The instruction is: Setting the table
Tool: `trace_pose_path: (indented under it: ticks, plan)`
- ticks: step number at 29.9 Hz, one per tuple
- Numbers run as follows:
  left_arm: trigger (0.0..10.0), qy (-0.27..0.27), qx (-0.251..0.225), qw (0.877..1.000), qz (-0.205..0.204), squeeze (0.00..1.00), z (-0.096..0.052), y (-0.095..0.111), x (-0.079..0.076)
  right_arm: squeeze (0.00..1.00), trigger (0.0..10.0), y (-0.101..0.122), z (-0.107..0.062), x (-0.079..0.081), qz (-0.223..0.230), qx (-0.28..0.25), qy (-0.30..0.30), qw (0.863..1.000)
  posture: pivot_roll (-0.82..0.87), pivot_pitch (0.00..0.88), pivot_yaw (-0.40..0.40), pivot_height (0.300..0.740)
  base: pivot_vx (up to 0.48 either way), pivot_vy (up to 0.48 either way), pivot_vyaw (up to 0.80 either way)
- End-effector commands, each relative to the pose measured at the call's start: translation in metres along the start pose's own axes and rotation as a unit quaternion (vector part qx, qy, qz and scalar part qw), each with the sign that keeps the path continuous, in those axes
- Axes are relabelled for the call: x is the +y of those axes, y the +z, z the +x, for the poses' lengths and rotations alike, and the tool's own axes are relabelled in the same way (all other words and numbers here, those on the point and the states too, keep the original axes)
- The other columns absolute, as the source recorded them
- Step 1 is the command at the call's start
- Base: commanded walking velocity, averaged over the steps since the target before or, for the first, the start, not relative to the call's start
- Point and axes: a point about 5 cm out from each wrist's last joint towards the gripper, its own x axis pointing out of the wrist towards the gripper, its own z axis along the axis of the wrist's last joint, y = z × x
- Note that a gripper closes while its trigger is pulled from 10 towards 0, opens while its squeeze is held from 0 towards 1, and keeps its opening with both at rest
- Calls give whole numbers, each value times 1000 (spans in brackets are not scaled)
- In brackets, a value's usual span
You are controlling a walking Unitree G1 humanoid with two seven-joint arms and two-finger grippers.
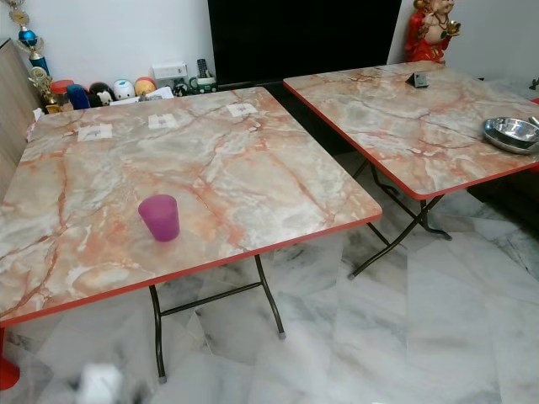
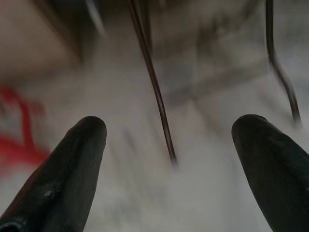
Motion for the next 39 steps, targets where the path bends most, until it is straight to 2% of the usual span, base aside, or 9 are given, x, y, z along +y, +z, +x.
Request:
trace_pose_path:
  ticks: [1,8,10,15,16,18,19,24,39]
  plan:
    - [10000,-33,-4,999,-11,0,-11,-10,-18,0,10000,0,0,-1,-2,-2,0,1000,67,0,-35,740,0,0,0]
    - [10000,-59,-51,997,-23,0,-29,-9,-20,0,10000,0,0,-3,-5,-1,0,1000,64,0,-37,740,0,0,0]
    - [10000,-66,-67,995,-21,0,-39,-9,-17,0,10000,0,-1,-3,-6,-1,-1,1000,67,0,-38,740,0,0,0]
    - [10000,-79,-130,988,-26,0,-50,19,-19,0,10000,0,-1,-4,-9,-1,-2,1000,82,0,-43,740,0,0,0]
    - [10000,-79,-130,988,-26,0,-50,19,-19,0,10000,0,-1,-4,-9,-1,-2,1000,82,0,-43,740,0,0,0]
    - [10000,-89,-184,979,-22,0,-41,51,-29,0,10000,1,-1,-5,-16,-1,1,1000,79,0,-46,740,0,0,0]
    - [10000,-89,-184,979,-22,0,-41,51,-29,0,10000,1,-1,-5,-16,-1,1,1000,79,0,-46,740,0,0,0]
    - [10000,-97,-209,972,-42,0,-29,78,-39,0,10000,2,0,-4,-13,-4,-2,1000,63,0,-39,740,0,0,0]
    - [10000,-81,-229,969,-48,0,-19,106,-33,0,10000,3,0,-3,-5,-7,-4,1000,57,0,-40,740,0,0,0]
